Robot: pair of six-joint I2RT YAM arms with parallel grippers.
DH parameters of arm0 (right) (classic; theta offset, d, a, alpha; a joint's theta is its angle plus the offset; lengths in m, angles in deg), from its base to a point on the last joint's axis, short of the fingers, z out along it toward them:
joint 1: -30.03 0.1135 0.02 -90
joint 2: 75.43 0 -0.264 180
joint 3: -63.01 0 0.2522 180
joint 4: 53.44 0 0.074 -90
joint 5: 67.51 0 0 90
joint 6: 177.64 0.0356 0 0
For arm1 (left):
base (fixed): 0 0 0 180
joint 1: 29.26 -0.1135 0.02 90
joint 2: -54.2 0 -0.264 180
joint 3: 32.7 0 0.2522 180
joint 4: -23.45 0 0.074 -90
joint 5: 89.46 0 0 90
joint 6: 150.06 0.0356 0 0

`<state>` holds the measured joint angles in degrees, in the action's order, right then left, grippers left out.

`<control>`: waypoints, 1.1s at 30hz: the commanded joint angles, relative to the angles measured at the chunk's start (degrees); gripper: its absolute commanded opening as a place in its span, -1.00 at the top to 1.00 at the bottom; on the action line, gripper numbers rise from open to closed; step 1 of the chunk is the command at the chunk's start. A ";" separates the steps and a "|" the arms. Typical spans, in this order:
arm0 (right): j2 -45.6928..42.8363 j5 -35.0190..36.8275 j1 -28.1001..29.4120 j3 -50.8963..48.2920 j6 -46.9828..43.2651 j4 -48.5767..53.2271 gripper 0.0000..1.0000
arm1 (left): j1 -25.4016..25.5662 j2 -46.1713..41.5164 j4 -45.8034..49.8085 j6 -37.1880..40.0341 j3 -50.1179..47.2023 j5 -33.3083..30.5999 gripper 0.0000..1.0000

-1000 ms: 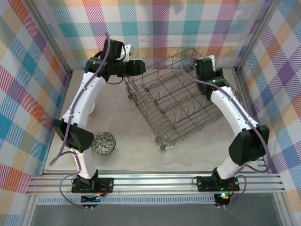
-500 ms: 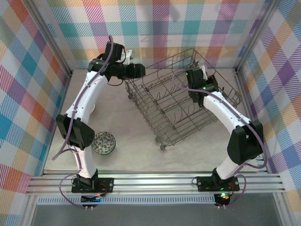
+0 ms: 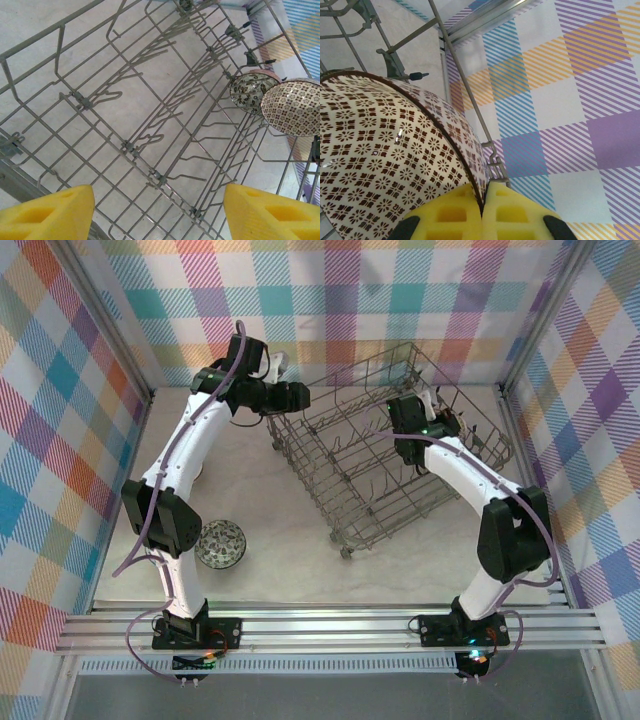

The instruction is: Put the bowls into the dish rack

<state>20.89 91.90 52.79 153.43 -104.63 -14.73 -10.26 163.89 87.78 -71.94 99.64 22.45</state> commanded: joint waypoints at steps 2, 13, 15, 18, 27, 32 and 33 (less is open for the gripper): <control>2.07 2.76 0.82 2.84 0.76 -1.65 1.00 | -0.79 1.31 -1.47 1.64 -0.14 1.73 -0.38; 4.19 6.07 2.49 4.32 -1.08 -0.83 1.00 | -2.11 1.84 -2.26 2.04 -0.97 3.55 -0.38; 4.28 6.82 2.42 4.70 -1.20 -0.52 1.00 | -2.38 1.93 -2.57 2.04 -1.08 4.05 -0.38; 4.36 7.65 2.55 5.31 -1.71 -0.43 1.00 | -2.42 2.20 -2.53 2.04 -1.08 4.70 -0.38; 4.81 8.53 2.55 5.58 -7.95 -4.26 1.00 | -2.41 3.31 -0.41 2.04 -0.52 5.64 -0.39; 4.77 8.51 2.60 5.73 -12.20 -7.56 1.00 | -2.44 3.26 0.19 1.96 -0.64 5.86 -0.38; 4.70 8.55 2.55 5.49 -13.18 -8.54 1.00 | -2.47 3.21 0.18 1.94 -0.81 5.94 -0.38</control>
<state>25.41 97.08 54.87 156.91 -114.23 -18.10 -12.14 164.83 86.16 -70.84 99.42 27.39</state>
